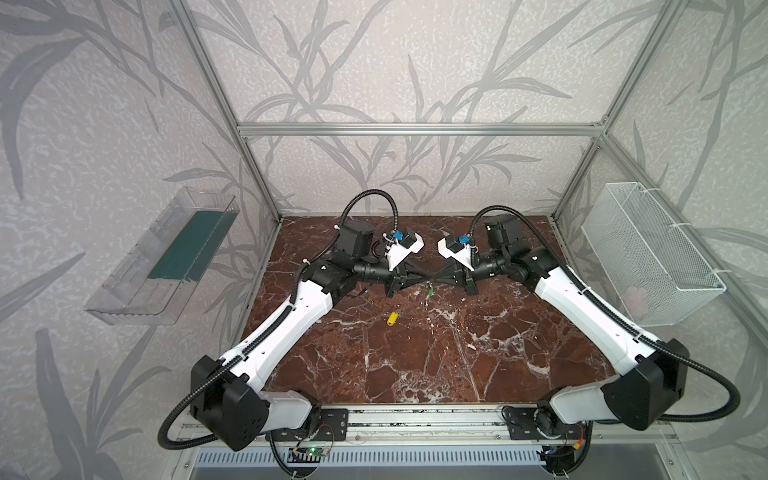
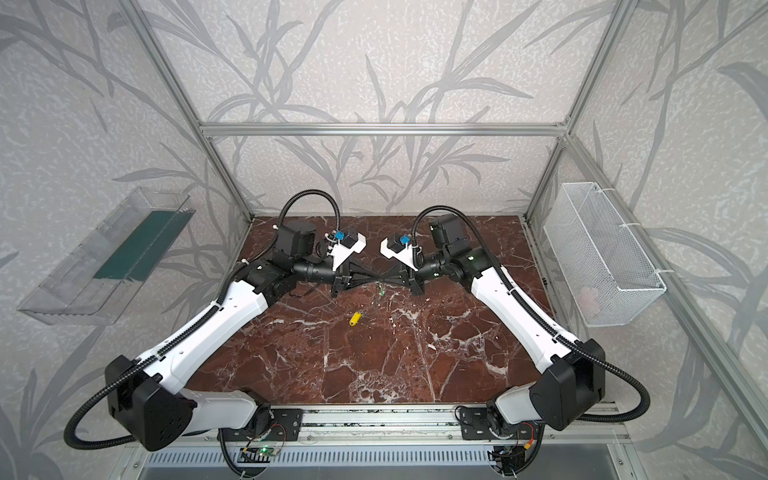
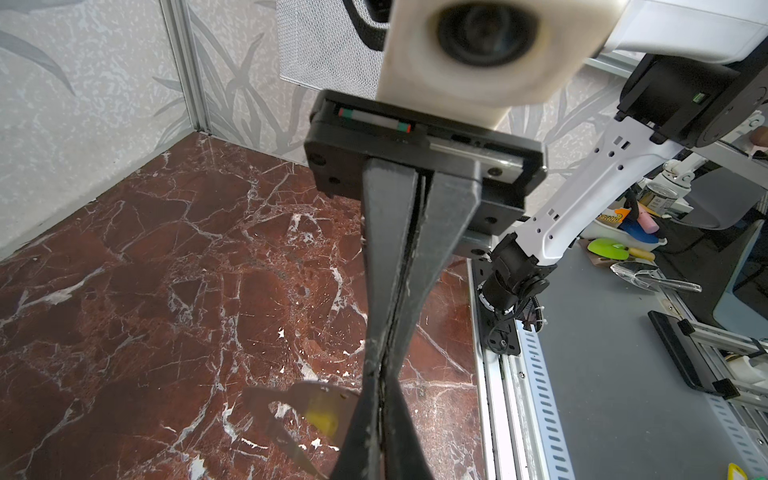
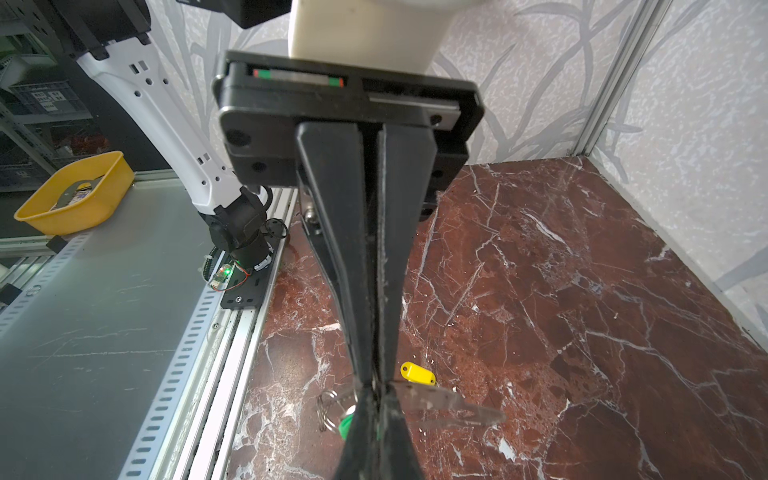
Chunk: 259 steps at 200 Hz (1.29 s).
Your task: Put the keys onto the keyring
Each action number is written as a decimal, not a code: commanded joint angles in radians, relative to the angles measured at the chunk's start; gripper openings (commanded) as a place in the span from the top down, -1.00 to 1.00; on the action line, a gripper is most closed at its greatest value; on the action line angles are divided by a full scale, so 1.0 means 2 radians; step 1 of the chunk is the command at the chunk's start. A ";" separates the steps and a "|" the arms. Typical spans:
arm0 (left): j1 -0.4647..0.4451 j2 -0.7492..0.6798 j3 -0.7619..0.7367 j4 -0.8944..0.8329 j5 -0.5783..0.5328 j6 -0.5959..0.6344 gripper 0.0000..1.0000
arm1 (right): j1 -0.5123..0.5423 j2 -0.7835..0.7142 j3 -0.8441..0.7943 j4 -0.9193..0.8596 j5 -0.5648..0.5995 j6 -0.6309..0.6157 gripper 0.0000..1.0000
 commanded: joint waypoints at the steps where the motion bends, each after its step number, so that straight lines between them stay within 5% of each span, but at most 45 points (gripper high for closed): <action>1: -0.005 -0.001 0.014 -0.014 0.006 0.015 0.92 | 0.001 -0.001 0.012 0.006 -0.013 0.000 1.00; 48: -0.005 -0.007 -0.002 0.020 -0.006 -0.004 1.00 | 0.000 -0.001 0.008 0.014 -0.007 0.008 1.00; 128: -0.006 -0.049 -0.103 0.249 -0.067 -0.117 1.00 | 0.000 -0.009 -0.021 0.072 0.029 0.063 1.00; 166: -0.006 -0.060 -0.120 0.284 -0.102 -0.131 1.00 | -0.003 -0.028 -0.053 0.119 0.051 0.096 0.50; 215: -0.006 -0.063 -0.139 0.339 -0.121 -0.157 1.00 | -0.003 -0.054 -0.089 0.179 0.071 0.142 0.33; 240: -0.006 -0.060 -0.140 0.348 -0.111 -0.161 1.00 | -0.003 -0.059 -0.103 0.206 0.071 0.156 0.34; 259: -0.006 -0.058 -0.140 0.353 -0.112 -0.163 1.00 | -0.003 -0.054 -0.103 0.214 0.061 0.160 0.57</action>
